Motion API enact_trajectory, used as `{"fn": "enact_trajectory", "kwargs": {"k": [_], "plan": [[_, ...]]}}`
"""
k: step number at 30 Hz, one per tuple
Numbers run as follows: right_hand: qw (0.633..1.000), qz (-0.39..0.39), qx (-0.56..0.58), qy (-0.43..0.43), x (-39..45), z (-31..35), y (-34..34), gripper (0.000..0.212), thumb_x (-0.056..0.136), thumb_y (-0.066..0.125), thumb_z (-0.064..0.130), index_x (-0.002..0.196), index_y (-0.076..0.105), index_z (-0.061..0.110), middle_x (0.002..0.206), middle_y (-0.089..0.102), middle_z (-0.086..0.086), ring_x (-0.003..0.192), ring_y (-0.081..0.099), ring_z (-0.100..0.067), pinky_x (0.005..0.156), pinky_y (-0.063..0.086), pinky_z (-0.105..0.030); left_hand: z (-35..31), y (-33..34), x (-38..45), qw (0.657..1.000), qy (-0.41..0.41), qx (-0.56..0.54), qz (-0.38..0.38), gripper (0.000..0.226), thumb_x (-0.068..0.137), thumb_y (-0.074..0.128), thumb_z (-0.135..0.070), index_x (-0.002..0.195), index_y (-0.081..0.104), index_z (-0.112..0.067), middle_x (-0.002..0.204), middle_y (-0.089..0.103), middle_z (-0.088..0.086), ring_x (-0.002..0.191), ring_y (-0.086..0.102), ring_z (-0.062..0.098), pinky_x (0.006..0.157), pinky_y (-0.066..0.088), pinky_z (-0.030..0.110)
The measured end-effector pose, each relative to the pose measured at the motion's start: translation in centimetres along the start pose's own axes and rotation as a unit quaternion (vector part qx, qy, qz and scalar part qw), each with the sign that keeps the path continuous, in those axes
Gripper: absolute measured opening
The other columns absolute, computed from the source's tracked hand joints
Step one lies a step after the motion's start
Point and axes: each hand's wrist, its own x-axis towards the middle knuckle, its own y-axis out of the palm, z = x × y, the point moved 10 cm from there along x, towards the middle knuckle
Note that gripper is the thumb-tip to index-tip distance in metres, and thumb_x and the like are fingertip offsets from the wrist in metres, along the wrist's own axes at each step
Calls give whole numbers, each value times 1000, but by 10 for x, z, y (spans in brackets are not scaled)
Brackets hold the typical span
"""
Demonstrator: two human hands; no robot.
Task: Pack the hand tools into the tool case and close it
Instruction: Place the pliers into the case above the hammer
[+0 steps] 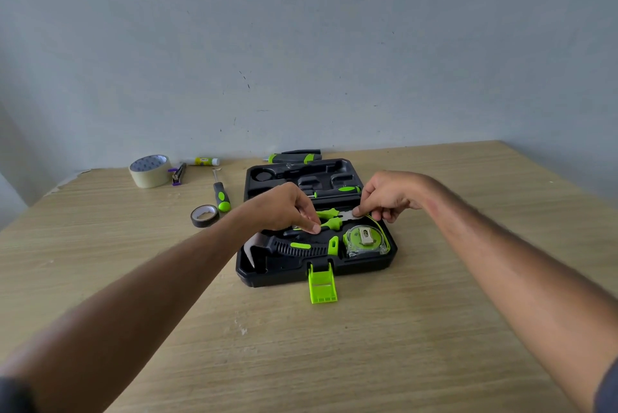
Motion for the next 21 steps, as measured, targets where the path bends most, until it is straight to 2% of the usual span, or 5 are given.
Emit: {"fn": "enact_trajectory", "kwargs": {"k": [4,8,10,13,21], "plan": [[1000,7,-3,2,0,0,0,15,87,81,19,85,70,9,56,64,-3,43,49,-14,51,49,-26,-6,0,-2,999,22,21,14,8,84,81,-30,88,81,-24,73,71,-6,56,56,-7,63,40,18],[1000,-5,-9,-8,0,1,-5,16,87,81,23,87,71,10,58,67,-2,44,54,-13,52,52,-27,0,-9,-3,997,49,53,-15,18,84,80,-37,101,80,-32,82,70,-22,73,60,19,72,46,28],[1000,-17,-7,-12,1,0,-8,18,84,84,24,85,71,11,56,66,-1,47,57,-14,54,54,-28,-1,-9,-4,993,61,100,-28,34,82,80,-42,115,76,-32,91,64,-24,79,58,1,73,41,22],[1000,-24,4,-5,3,-5,-10,24,79,88,25,85,69,11,53,62,1,48,59,-15,58,58,-31,-10,-4,-4,988,78,134,-16,38,86,77,-42,121,74,-29,96,58,-26,81,52,-10,75,35,20],[999,-15,29,5,5,-12,-7,28,79,88,26,79,63,14,52,54,3,48,55,-14,54,56,-29,-18,-2,3,984,95,147,-32,36,84,76,-51,116,74,-35,99,67,-19,81,54,-12,74,38,27]]}}
